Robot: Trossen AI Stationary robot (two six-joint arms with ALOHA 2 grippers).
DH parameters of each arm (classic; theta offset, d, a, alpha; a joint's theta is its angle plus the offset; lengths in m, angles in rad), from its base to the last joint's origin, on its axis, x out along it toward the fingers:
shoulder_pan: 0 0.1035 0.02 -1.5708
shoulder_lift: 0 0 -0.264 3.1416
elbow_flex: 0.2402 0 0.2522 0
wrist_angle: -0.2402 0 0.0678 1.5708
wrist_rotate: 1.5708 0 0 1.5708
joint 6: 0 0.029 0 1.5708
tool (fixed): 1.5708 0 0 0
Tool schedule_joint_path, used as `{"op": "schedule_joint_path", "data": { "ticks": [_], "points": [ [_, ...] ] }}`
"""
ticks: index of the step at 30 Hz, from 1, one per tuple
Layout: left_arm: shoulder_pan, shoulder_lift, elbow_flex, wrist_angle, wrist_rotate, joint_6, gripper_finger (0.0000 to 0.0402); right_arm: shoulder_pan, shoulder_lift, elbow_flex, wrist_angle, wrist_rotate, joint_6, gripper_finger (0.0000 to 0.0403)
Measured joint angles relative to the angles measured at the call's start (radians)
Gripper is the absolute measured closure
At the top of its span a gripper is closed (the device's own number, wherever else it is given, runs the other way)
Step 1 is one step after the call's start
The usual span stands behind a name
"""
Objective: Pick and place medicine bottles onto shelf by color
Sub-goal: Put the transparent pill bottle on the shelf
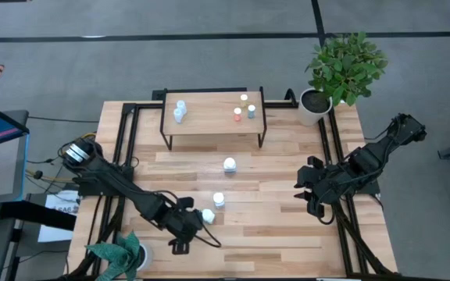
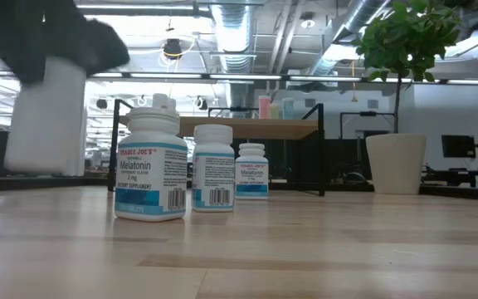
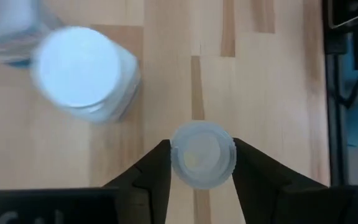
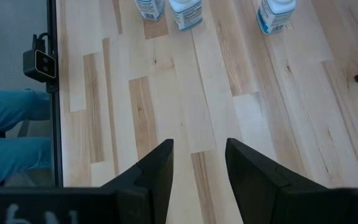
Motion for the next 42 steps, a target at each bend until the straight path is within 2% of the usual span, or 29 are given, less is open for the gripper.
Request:
{"op": "schedule_joint_path", "data": {
  "ticks": [5, 9, 13, 17, 22, 26, 32, 37, 42],
  "points": [
    [0.019, -0.125, 0.0, -0.118, -0.081, 0.0, 0.0293, 0.0, 0.0, 0.0, -0.002, 0.0, 0.0, 0.0234],
    [0.07, -0.236, 0.0, -0.175, -0.174, 0.025, 0.0291, 0.0, 0.0, 0.0, -0.005, 0.0, -0.001, 0.0234],
    [0.164, -0.336, 0.0, -0.184, -0.267, 0.092, 0.0279, 0.0, 0.0, 0.0, -0.006, 0.0, 0.0, 0.0234],
    [0.293, -0.413, 0.0, -0.186, -0.306, 0.18, 0.0284, 0.0, 0.0, 0.0, -0.005, 0.0, 0.0, 0.0234],
    [0.489, -0.457, 0.007, -0.187, -0.291, 0.313, 0.0285, 0.0, 0.0, 0.0, -0.006, 0.0, -0.004, 0.0234],
    [0.641, -0.454, 0.03, -0.184, -0.224, 0.424, 0.0281, 0.0, 0.0, 0.0, -0.006, 0.0, -0.03, 0.0234],
    [0.834, -0.453, 0.032, -0.212, -0.119, 0.461, 0.0287, 0.0, 0.0, 0.0, -0.003, 0.0, -0.043, 0.0234],
    [0.938, -0.453, 0.032, -0.244, -0.065, 0.449, 0.0285, 0.0, 0.0, 0.0, -0.002, 0.0, -0.042, 0.0234],
    [0.999, -0.453, 0.032, -0.266, -0.059, 0.449, 0.0286, 0.0, 0.0, 0.0, -0.002, 0.0, -0.028, 0.0234]
  ]
}}
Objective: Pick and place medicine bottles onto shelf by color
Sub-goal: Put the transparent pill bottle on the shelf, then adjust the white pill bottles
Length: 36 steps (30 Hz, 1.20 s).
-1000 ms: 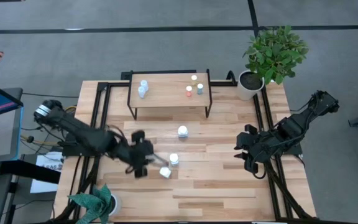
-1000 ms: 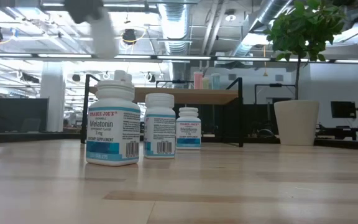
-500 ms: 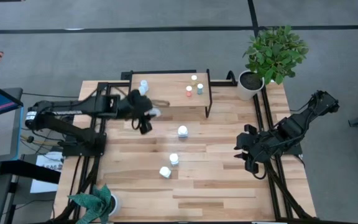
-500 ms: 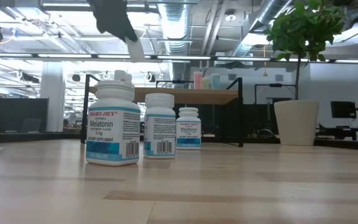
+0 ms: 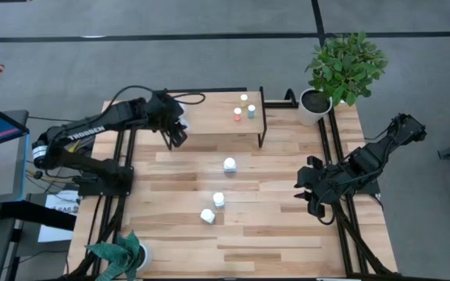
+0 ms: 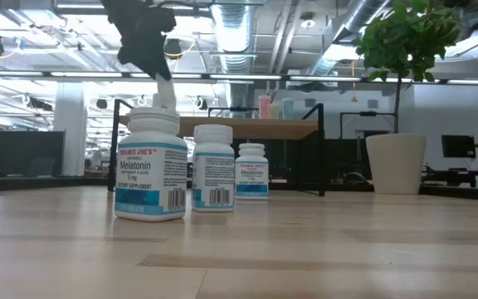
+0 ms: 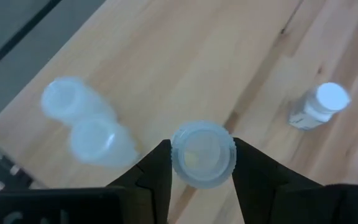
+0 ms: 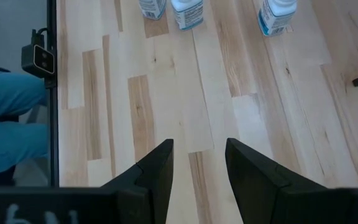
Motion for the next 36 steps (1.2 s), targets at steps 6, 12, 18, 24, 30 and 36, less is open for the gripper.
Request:
{"op": "schedule_joint_path", "data": {
  "ticks": [6, 12, 18, 24, 30, 36],
  "points": [
    [0.041, 0.0, 0.0, -0.063, 0.002, -0.034, 0.0285, 0.0, 0.0, 0.0, 0.0, 0.0, 0.002, 0.0234],
    [0.062, 0.0, 0.0, -0.112, -0.002, -0.063, 0.0285, 0.0, 0.0, 0.0, 0.0, 0.0, 0.002, 0.0234],
    [0.076, 0.0, 0.0, -0.112, 0.001, -0.1, 0.0268, 0.0, 0.0, 0.0, 0.0, 0.0, 0.007, 0.0234],
    [0.091, 0.0, 0.0, -0.117, -0.01, -0.101, 0.0234, 0.0, 0.0, 0.0, 0.0, -0.001, 0.021, 0.0234],
    [0.107, 0.0, 0.0, -0.117, -0.015, -0.101, 0.0218, 0.0, 0.0, 0.0, -0.001, -0.001, 0.021, 0.0234],
    [0.111, 0.0, 0.003, -0.106, -0.014, -0.051, 0.0206, 0.0, 0.0, 0.0, -0.003, -0.002, 0.02, 0.0234]
  ]
}}
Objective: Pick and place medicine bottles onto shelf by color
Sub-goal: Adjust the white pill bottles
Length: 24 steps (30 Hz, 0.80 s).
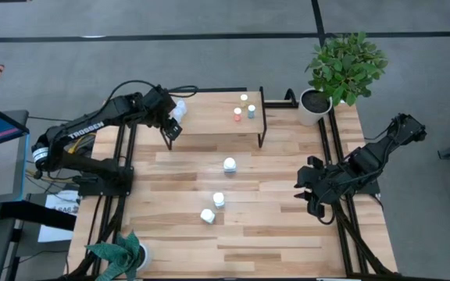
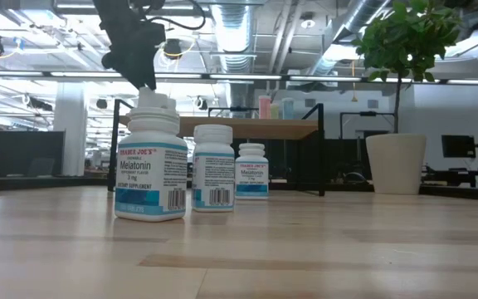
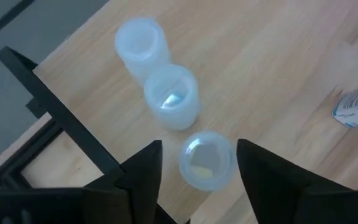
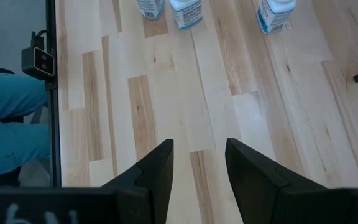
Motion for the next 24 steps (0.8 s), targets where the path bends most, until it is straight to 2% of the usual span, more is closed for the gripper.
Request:
{"op": "schedule_joint_path", "data": {
  "ticks": [7, 12, 18, 24],
  "points": [
    [-0.001, -0.001, 0.124, -0.024, 0.01, 0.069, 0.0205, 0.0, 0.0, 0.0, 0.003, 0.0, 0.0, 0.0234],
    [-0.027, -0.017, 0.224, -0.179, 0.031, 0.065, 0.0205, -0.001, 0.007, 0.0, 0.073, 0.041, -0.002, 0.0234],
    [-0.107, -0.124, 0.22, -0.342, 0.029, 0.009, 0.0205, -0.035, 0.066, 0.0, 0.21, 0.082, -0.083, 0.0234],
    [-0.228, -0.253, 0.22, -0.388, 0.034, -0.122, 0.0205, -0.137, 0.2, 0.0, 0.341, 0.082, -0.22, 0.0234]
  ]
}}
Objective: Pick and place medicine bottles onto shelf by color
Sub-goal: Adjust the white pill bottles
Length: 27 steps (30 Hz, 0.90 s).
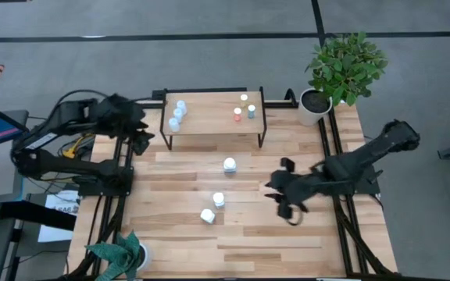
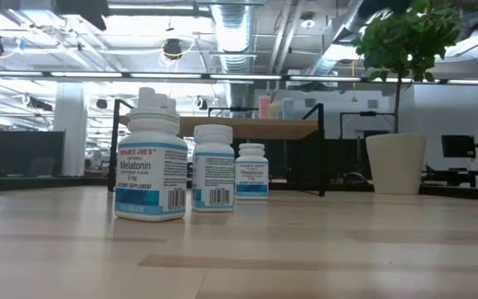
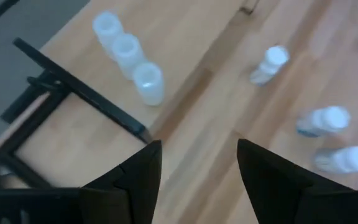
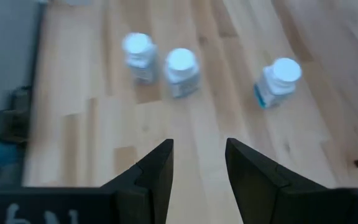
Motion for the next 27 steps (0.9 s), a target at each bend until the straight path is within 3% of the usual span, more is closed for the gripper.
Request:
{"op": "schedule_joint_path", "data": {
  "ticks": [9, 21, 23, 27],
  "points": [
    [-0.154, -0.071, 0.0, 0.036, -0.001, -0.122, 0.0205, -0.217, 0.158, 0.0, 0.025, -0.037, -0.063, 0.0234],
    [-0.258, 0.027, 0.0, 0.045, -0.032, -0.09, 0.0205, -0.373, 0.309, 0.025, 0.198, -0.09, -0.204, 0.0234],
    [-0.272, 0.051, 0.0, 0.045, -0.032, -0.091, 0.0205, -0.376, 0.331, 0.036, 0.22, -0.15, -0.222, 0.0234],
    [-0.298, 0.101, 0.0, 0.045, -0.034, -0.074, 0.0205, -0.343, 0.391, 0.043, 0.377, -0.418, -0.278, 0.0234]
  ]
}}
